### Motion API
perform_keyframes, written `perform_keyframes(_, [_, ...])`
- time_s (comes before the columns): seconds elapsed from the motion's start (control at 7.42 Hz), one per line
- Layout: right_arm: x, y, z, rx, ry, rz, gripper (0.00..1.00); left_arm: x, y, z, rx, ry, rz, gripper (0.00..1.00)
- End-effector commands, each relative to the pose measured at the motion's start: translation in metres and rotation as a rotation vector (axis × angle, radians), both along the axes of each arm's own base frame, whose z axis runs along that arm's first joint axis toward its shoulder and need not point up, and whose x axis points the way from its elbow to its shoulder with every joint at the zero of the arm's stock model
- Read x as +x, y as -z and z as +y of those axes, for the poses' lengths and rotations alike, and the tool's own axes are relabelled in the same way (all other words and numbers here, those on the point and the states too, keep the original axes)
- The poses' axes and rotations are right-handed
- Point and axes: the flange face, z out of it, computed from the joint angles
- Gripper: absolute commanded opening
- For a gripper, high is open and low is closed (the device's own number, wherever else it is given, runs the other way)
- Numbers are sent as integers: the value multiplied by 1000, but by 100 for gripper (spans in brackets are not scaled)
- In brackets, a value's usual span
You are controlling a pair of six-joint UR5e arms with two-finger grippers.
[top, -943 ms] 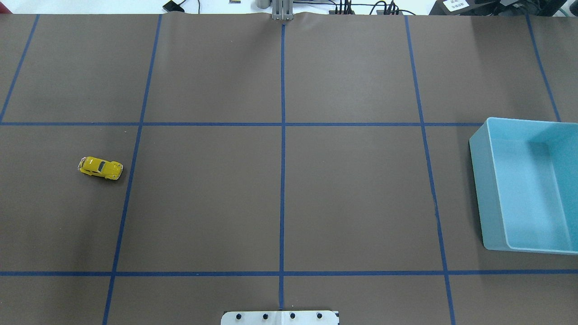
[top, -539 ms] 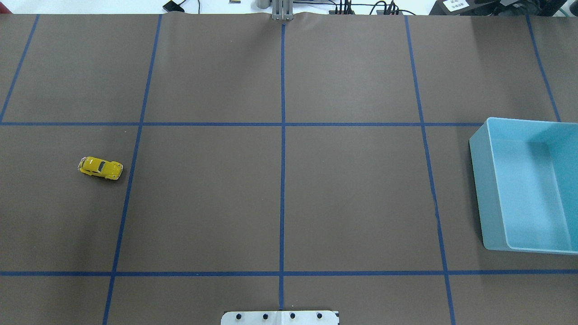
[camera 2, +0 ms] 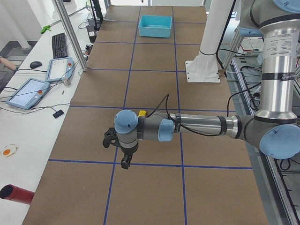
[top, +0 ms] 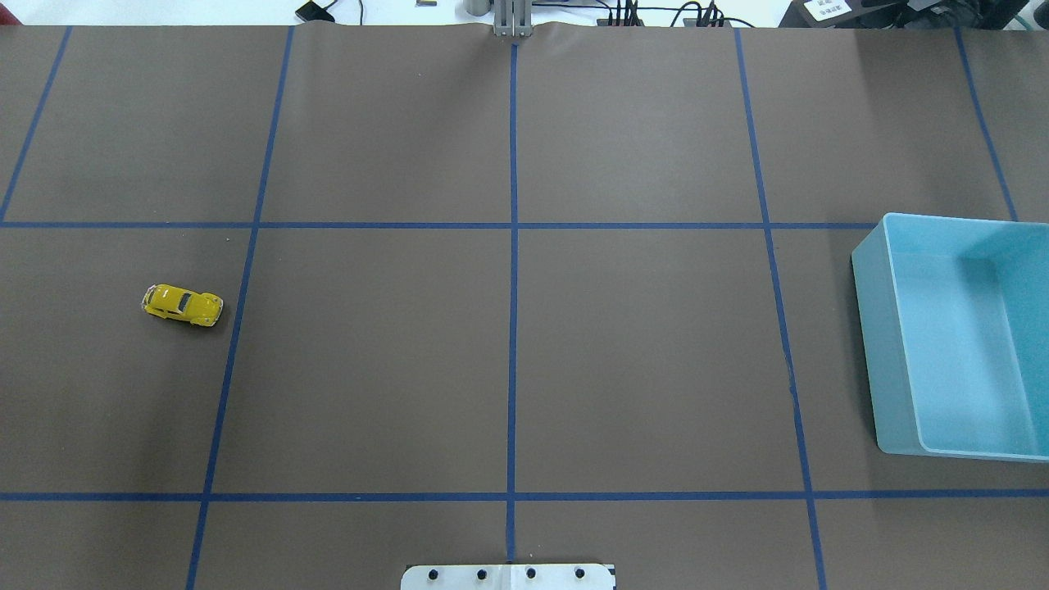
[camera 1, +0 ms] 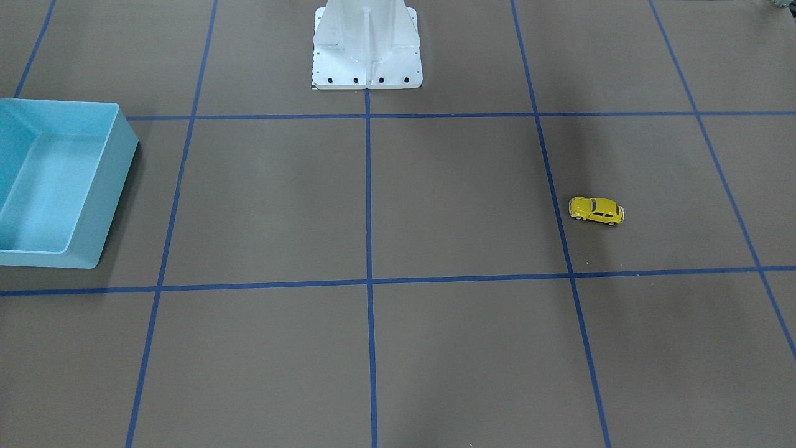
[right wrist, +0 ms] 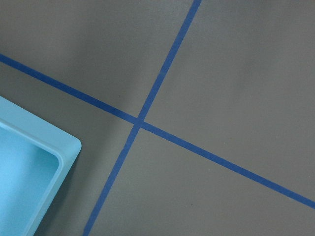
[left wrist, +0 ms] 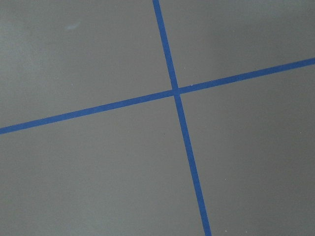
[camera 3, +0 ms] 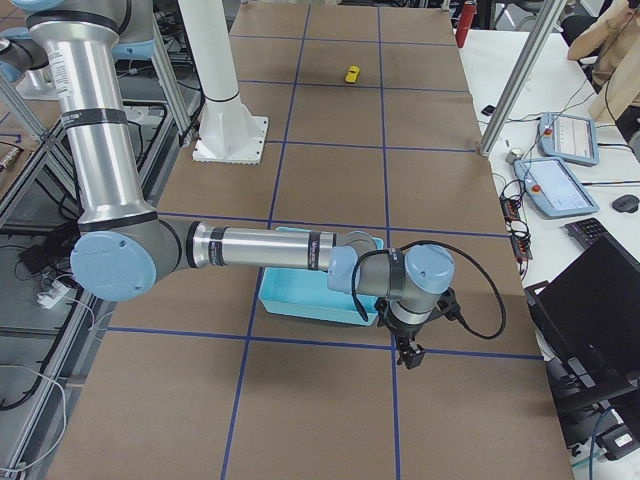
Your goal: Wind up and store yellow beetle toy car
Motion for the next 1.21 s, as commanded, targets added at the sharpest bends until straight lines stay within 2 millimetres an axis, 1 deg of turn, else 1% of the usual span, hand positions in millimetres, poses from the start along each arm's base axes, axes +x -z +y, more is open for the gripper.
perform_keyframes(0.0, [0, 0, 0, 0, 0, 1, 100, 0, 0, 0, 1, 0, 0, 100])
perform_keyframes(0.67, [0, 0, 0, 0, 0, 1, 100, 0, 0, 0, -2, 1, 0, 100])
perform_keyframes(1.08, [0, 0, 0, 0, 0, 0, 100, 2, 11, -4, 24, -4, 3, 100])
